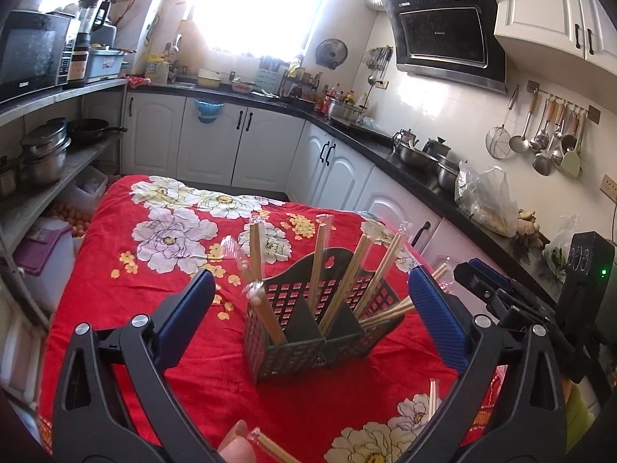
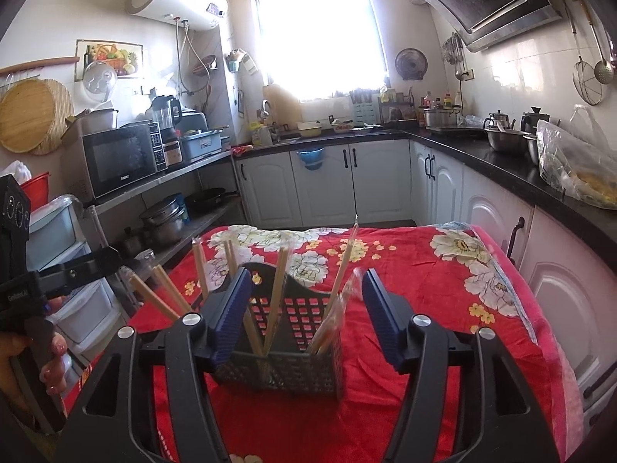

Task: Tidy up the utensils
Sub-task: 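Move both open tools down to the last wrapped chopsticks on the cloth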

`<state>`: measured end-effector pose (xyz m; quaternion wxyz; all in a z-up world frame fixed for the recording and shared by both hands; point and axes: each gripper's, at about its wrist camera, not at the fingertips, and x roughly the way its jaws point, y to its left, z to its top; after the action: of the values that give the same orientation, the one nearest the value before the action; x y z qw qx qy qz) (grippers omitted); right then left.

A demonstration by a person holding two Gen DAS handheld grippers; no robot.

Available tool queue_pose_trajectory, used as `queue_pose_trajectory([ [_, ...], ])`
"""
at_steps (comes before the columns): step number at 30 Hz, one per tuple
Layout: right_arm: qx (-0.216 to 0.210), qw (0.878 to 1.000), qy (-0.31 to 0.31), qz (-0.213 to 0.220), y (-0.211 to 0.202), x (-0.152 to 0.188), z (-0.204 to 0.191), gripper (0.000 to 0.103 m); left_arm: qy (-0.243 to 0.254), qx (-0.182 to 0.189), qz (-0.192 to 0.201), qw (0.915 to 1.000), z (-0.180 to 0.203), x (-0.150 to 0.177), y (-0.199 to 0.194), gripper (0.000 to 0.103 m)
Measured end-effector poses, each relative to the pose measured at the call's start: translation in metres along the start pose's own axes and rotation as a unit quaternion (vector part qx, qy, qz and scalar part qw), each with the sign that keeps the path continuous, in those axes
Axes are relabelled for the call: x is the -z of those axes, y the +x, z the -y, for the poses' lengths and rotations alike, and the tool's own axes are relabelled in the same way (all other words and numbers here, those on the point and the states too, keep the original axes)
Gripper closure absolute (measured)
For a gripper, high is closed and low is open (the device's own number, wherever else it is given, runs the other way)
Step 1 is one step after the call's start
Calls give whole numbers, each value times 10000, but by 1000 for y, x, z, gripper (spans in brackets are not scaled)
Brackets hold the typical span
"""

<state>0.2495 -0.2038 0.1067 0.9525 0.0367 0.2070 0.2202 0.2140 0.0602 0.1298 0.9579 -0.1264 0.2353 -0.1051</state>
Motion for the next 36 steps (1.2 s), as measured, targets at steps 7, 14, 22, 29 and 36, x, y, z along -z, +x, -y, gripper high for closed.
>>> queue_pose_trajectory([
  [7, -58, 9999, 39, -74, -17, 15, -4, 41, 0, 54, 65, 10000, 0, 12, -20, 11],
  [14, -51, 9996, 109, -272, -29, 35, -6, 40, -97, 48, -111, 9999, -5, 35, -25, 11],
  [22, -31, 9980, 224, -587, -38, 66, 0, 38, -193, 9, -481, 9987, -12, 67, -14, 10],
  [29, -1, 9956, 318, -880, -41, 93, 0, 38, -327, -4, -736, 9968, -19, 92, -8, 10],
  [36, 9, 9931, 317, -1127, -42, 114, 0, 37, -367, 18, -950, 9948, -19, 110, -5, 10],
])
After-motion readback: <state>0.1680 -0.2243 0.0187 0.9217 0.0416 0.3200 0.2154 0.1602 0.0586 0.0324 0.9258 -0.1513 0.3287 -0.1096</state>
